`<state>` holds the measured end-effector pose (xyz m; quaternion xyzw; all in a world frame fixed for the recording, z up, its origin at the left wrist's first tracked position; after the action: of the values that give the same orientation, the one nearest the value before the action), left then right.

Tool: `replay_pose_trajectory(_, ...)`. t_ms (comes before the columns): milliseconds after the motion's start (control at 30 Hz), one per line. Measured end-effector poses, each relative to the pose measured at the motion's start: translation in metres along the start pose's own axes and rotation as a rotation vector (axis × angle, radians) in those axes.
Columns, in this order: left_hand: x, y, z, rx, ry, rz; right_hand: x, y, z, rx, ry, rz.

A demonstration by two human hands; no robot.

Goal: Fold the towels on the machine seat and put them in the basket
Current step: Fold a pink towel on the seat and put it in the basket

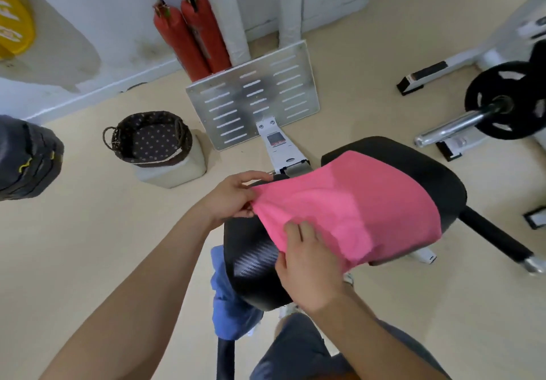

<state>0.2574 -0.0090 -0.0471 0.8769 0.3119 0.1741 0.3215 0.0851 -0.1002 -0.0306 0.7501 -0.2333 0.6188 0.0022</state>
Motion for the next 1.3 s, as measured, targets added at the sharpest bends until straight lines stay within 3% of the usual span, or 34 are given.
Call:
replay_pose_trajectory(267, 0.012, -0.005, 0.006, -0.029, -0.154, -0.315, -0.026, -0.014, -0.032, -0.223, 0.089, 0.044)
replay_pose_trajectory(533, 0.004, -0.005, 0.01, -0.28, 0.028, 0.088, -0.033, -0.006, -0.032, -0.224, 0.213, 0.209)
replay_pose_trajectory(667, 0.005, 0.001, 0.011, -0.337, -0.045, 0.253, -0.02, 0.009, -0.029, -0.34, 0.222, 0.365)
replay_pose_trajectory(767, 0.007, 0.008, 0.015, -0.347, -0.08, 0.336, -0.001, 0.034, -0.024, -0.498, 0.114, 0.507)
replay_pose_trajectory(967, -0.031, 0.049, 0.023, -0.359, -0.032, 0.216, 0.038, 0.087, -0.02, -0.445, 0.159, 0.529)
replay_pose_trajectory(1100, -0.061, 0.079, 0.031, -0.418, -0.071, 0.239, 0.059, 0.117, -0.022, -0.292, 0.166, 0.602)
replay_pose_trajectory(1200, -0.077, 0.095, 0.045, -0.434, 0.023, 0.327, 0.063, 0.145, -0.024, -0.245, 0.039, 0.651)
replay_pose_trajectory(1300, -0.092, 0.108, 0.059, -0.442, 0.136, 0.357, 0.064, 0.182, -0.029, -0.316, 0.067, 0.733)
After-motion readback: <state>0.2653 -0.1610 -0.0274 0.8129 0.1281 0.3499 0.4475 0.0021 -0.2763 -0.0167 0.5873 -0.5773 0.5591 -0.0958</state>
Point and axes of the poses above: each hand's wrist, its own z-axis towards the middle knuckle, its own x-axis out of the back of the hand, y = z × x, the point moved 1 cm from there along z, towards the middle knuckle
